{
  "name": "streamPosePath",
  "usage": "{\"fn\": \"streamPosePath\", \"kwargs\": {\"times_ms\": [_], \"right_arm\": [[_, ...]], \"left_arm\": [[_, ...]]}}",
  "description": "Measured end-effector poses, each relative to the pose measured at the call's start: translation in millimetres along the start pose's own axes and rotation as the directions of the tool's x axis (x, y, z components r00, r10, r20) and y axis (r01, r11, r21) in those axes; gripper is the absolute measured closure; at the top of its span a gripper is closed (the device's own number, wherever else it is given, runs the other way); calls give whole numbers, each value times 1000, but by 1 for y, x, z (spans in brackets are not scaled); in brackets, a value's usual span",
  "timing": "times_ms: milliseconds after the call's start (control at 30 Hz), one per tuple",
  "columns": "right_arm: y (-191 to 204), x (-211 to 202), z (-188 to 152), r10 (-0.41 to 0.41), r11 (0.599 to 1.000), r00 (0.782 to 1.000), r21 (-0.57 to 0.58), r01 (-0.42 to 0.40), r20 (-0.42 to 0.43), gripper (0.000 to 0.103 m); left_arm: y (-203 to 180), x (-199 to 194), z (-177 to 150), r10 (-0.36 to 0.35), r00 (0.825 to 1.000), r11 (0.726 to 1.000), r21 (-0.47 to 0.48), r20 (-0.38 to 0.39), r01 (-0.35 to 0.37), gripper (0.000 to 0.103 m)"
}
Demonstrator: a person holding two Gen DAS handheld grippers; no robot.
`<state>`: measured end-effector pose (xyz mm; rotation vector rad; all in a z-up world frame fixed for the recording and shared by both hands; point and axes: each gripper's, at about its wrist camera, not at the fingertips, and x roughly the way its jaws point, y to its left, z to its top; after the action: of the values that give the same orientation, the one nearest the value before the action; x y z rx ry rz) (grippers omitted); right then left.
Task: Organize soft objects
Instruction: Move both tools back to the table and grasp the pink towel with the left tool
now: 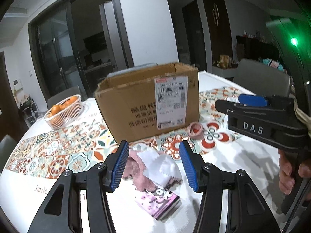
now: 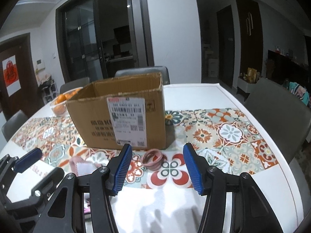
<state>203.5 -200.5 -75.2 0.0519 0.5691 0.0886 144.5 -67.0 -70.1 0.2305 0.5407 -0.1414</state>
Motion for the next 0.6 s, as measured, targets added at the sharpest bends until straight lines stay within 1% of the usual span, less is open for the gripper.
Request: {"fn": "streamPosePath", "kwargs": {"times_ms": [167,333,600], "right_arm": [[-3,17,-5,12,1000,999,-27,-13,-32,47],[-4,39,-9,31,998,996,-56,-36,-79,47],[2,78,-14,82,991,982,-94,-99,-168,47]], "left_arm": [[-8,17,-7,-11,999,1000,9,-47,12,50],[-12,35,-12,-3,996,1000,21,-87,5,50],[-14,59,-16,-1,991,999,38,-133,6,50]]}}
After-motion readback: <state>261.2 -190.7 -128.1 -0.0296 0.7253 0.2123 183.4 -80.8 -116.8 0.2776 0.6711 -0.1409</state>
